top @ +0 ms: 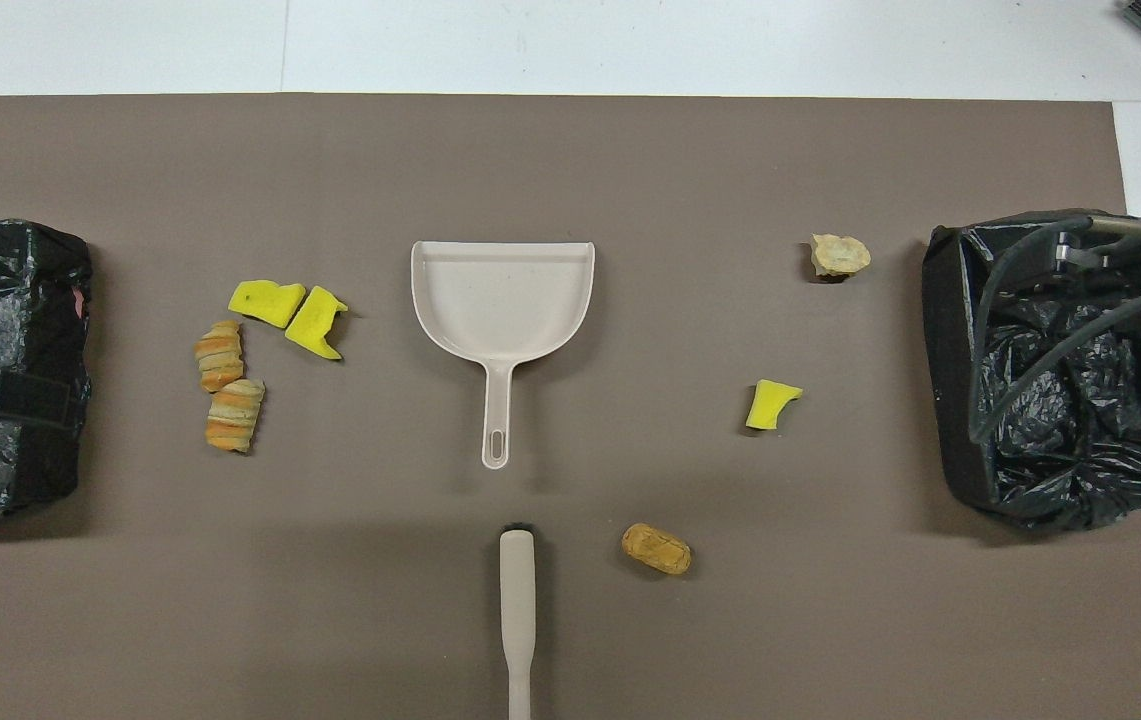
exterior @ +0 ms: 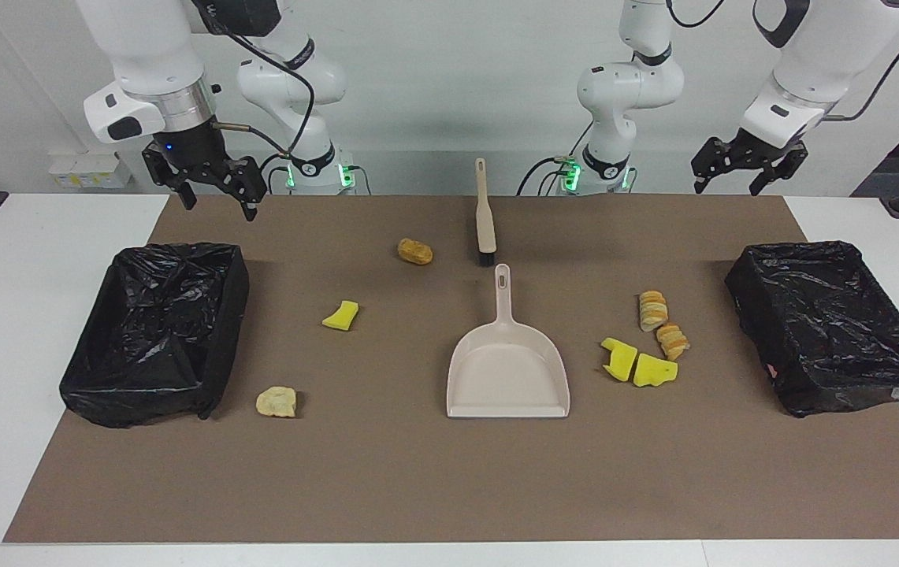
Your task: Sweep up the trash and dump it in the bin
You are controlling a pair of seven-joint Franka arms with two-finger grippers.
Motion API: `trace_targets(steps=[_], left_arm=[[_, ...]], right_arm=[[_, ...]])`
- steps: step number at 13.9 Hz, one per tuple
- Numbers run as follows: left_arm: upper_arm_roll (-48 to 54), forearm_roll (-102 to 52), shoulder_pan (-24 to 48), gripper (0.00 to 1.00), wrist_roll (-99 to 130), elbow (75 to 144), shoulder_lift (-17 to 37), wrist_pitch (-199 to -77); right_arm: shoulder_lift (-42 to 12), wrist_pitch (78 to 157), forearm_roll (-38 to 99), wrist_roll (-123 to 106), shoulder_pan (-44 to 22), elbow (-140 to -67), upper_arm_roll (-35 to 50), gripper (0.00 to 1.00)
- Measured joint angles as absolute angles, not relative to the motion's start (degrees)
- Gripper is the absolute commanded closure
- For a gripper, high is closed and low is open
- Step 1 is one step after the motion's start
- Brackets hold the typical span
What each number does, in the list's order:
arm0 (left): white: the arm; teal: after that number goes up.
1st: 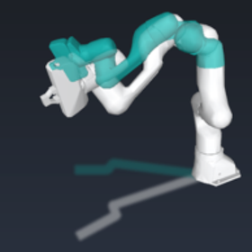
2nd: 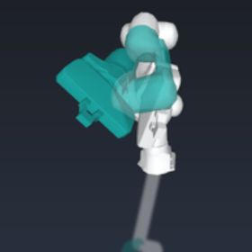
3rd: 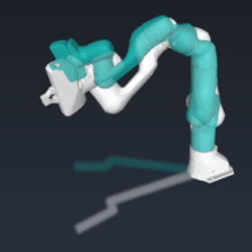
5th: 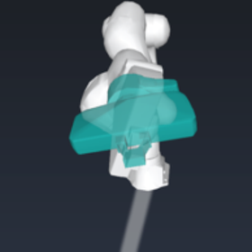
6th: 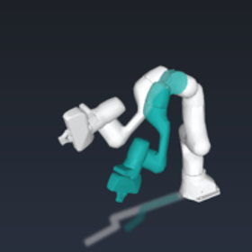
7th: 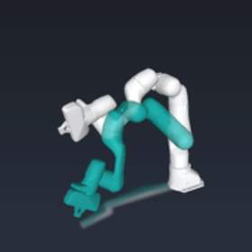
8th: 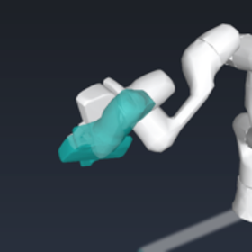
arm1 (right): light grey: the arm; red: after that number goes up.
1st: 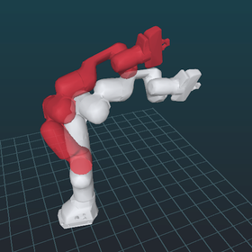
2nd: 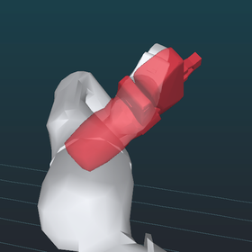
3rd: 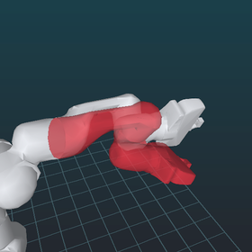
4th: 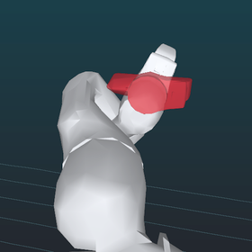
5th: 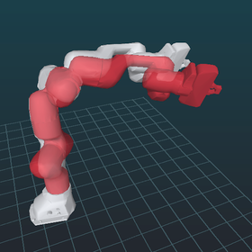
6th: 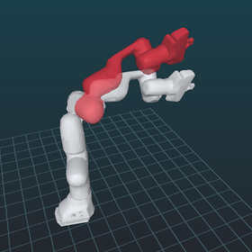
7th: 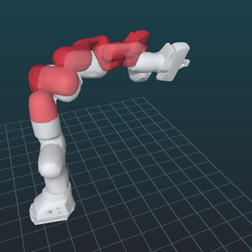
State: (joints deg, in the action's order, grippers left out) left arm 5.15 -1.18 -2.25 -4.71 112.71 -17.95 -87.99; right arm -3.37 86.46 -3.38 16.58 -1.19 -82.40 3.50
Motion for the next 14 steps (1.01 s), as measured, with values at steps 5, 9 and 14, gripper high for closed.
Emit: trace_targets(steps=[5, 9, 14], left_arm=[[5.78, -4.42, 5.08, 0.00, -3.42, 124.63, -23.70, -90.98], [6.06, -5.96, 15.86, 0.00, 5.42, 132.05, -25.63, -97.08], [6.14, -7.29, 30.63, 0.00, 19.12, 139.62, -28.88, -104.00]], right_arm=[[-3.69, 87.24, -1.90, 16.58, -1.27, -82.48, 3.54, 0.00], [-6.26, 91.73, -1.87, 16.62, -4.48, -82.72, 3.62, 0.00], [-13.45, 98.07, -2.15, 25.60, -15.11, -82.36, 3.74, 0.00]])
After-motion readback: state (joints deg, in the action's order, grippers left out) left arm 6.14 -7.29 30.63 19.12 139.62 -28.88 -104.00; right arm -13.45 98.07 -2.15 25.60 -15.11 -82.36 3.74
